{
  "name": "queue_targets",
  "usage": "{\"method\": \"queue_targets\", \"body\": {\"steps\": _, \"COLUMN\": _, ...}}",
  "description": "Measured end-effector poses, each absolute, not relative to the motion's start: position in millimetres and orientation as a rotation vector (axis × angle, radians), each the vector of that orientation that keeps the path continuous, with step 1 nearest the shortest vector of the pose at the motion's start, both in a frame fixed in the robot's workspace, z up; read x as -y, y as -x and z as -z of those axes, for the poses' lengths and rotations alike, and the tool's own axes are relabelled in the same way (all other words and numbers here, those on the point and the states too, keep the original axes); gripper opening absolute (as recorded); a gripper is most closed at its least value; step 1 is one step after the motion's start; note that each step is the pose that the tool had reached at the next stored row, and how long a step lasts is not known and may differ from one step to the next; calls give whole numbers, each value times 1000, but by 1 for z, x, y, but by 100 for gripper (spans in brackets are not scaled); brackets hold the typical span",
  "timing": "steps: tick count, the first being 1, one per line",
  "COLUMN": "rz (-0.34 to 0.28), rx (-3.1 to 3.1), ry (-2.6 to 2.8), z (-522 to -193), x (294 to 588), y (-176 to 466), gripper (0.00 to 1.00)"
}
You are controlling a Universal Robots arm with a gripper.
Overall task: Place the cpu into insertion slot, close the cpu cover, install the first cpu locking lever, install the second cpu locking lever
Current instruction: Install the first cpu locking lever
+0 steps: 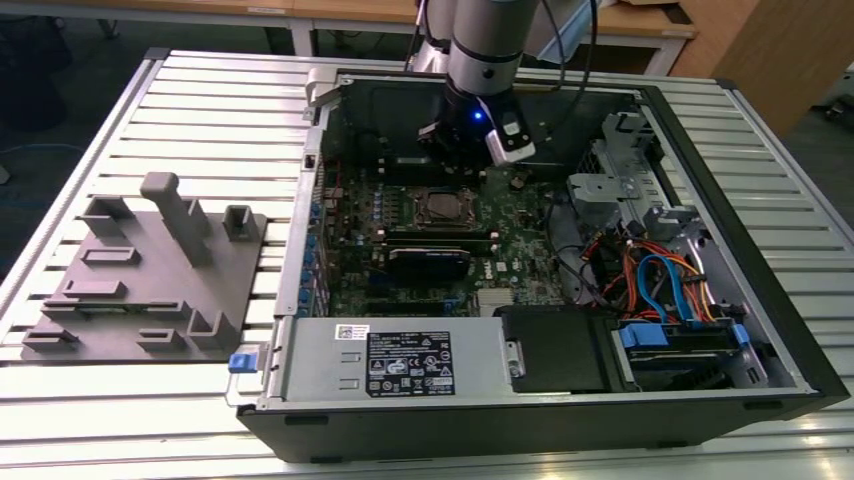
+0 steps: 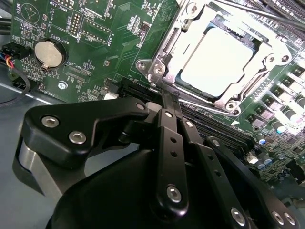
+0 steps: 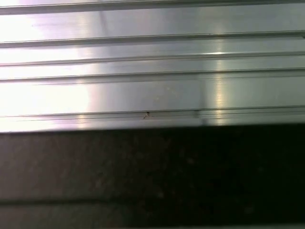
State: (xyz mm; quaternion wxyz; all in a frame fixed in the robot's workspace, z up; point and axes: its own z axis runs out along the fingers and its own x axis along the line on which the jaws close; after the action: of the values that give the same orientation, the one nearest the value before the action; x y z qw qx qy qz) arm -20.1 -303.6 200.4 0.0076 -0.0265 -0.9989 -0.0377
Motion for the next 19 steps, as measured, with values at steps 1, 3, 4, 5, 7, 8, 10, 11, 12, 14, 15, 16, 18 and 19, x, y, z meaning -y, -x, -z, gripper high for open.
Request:
{"method": "queue_targets", "body": {"steps": 1, "rz": 117, "rx": 3123, "ry": 83, "z": -200, "x": 304, "y": 20, "gripper": 10}}
{"method": "queue_targets", "body": {"steps": 3, "rz": 117, "rx": 3123, "ry": 83, "z": -201, "x": 304, "y": 20, "gripper": 10}}
{"method": "queue_targets", "body": {"steps": 4, "rz": 117, "rx": 3123, "ry": 83, "z": -201, "x": 304, "y": 20, "gripper": 10}}
{"method": "queue_targets", "body": {"steps": 5, "rz": 116, "rx": 3123, "ry": 83, "z": -201, "x": 304, "y": 20, "gripper": 10}}
{"method": "queue_targets", "body": {"steps": 7, "rz": 117, "rx": 3123, "ry": 83, "z": -202, "x": 304, "y": 20, "gripper": 10}}
{"method": "queue_targets", "body": {"steps": 8, "rz": 117, "rx": 3123, "ry": 83, "z": -202, "x": 304, "y": 20, "gripper": 10}}
{"method": "queue_targets", "body": {"steps": 10, "rz": 117, "rx": 3123, "ry": 83, "z": -202, "x": 304, "y": 20, "gripper": 10}}
{"method": "queue_targets", "body": {"steps": 11, "rz": 117, "rx": 3123, "ry": 83, "z": -202, "x": 304, "y": 20, "gripper": 10}}
{"method": "queue_targets", "body": {"steps": 12, "rz": 113, "rx": 3123, "ry": 83, "z": -202, "x": 304, "y": 20, "gripper": 10}}
{"method": "queue_targets", "body": {"steps": 14, "rz": 104, "rx": 3123, "ry": 83, "z": -202, "x": 304, "y": 20, "gripper": 10}}
{"method": "queue_targets", "body": {"steps": 15, "rz": 102, "rx": 3124, "ry": 83, "z": -201, "x": 304, "y": 20, "gripper": 10}}
{"method": "queue_targets", "body": {"steps": 16, "rz": 101, "rx": 3124, "ry": 83, "z": -201, "x": 304, "y": 19, "gripper": 10}}
{"method": "queue_targets", "body": {"steps": 18, "rz": 100, "rx": 3124, "ry": 83, "z": -200, "x": 304, "y": 19, "gripper": 10}}
{"method": "queue_targets", "body": {"steps": 19, "rz": 99, "rx": 3124, "ry": 83, "z": -199, "x": 304, "y": 19, "gripper": 10}}
